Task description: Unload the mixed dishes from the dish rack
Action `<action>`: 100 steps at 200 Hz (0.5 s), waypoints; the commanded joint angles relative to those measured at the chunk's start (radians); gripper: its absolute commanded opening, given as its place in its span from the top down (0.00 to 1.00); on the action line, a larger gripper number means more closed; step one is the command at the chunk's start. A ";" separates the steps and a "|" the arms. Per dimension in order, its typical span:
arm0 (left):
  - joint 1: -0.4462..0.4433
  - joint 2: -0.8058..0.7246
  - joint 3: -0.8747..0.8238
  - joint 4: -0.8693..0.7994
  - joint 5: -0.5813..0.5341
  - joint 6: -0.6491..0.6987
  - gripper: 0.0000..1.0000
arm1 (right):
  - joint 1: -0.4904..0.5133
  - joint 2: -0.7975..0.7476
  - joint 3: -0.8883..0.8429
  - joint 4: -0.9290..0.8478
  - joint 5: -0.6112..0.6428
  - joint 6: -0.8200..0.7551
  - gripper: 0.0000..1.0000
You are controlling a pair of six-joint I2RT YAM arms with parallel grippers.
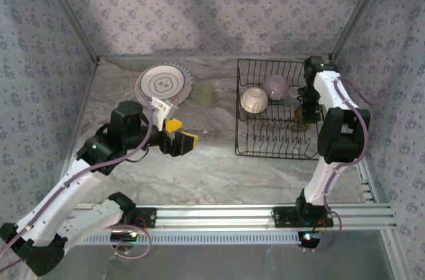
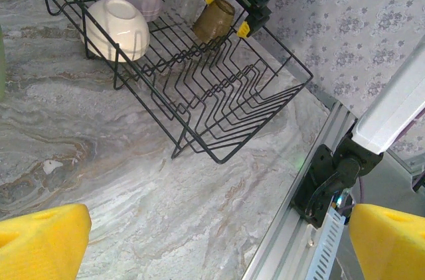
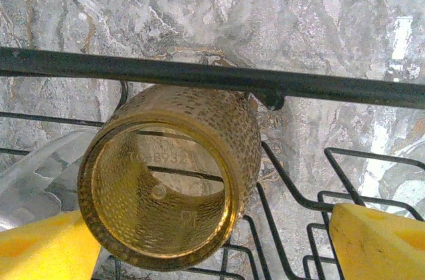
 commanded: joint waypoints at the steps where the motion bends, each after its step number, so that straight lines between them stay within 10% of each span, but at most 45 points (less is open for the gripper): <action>1: 0.005 -0.019 -0.008 0.039 0.016 0.005 0.01 | -0.005 0.024 0.007 -0.012 0.038 0.041 0.12; 100: 0.004 -0.025 -0.007 0.034 0.008 0.011 0.01 | -0.002 -0.023 -0.027 0.045 0.056 0.023 0.30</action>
